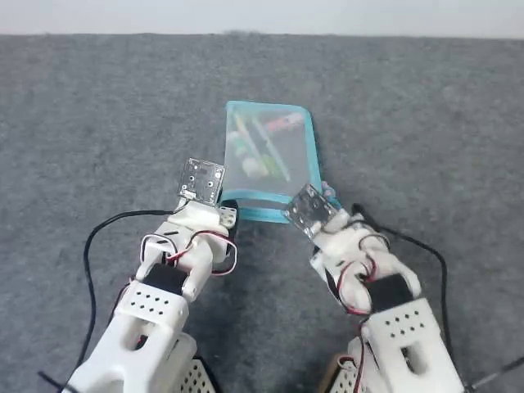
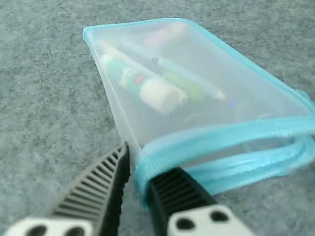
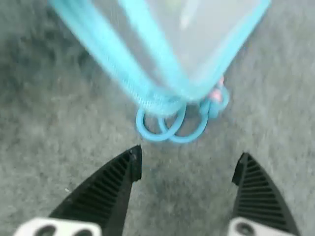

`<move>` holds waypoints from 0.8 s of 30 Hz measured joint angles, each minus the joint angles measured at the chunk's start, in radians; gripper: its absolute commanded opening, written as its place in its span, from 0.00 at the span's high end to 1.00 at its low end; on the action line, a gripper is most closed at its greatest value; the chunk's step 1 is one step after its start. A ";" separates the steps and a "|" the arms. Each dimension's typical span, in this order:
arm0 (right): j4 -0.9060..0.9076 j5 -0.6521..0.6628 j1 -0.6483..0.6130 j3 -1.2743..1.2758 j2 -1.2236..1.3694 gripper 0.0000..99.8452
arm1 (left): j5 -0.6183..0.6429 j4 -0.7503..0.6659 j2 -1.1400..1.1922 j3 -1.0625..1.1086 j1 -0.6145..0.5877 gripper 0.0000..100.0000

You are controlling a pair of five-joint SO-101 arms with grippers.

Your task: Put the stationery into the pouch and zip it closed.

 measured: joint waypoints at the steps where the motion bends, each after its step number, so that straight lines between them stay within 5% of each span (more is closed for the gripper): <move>1: 0.014 -0.002 0.006 0.006 -0.015 0.71 | 0.000 0.000 0.000 0.000 0.000 0.99; 9: -0.157 -0.072 -0.032 0.055 0.069 0.72 | 0.000 0.000 0.000 0.000 0.000 0.99; 24: -0.810 0.044 0.025 -0.146 0.778 0.72 | 0.000 0.000 0.000 0.000 0.000 0.99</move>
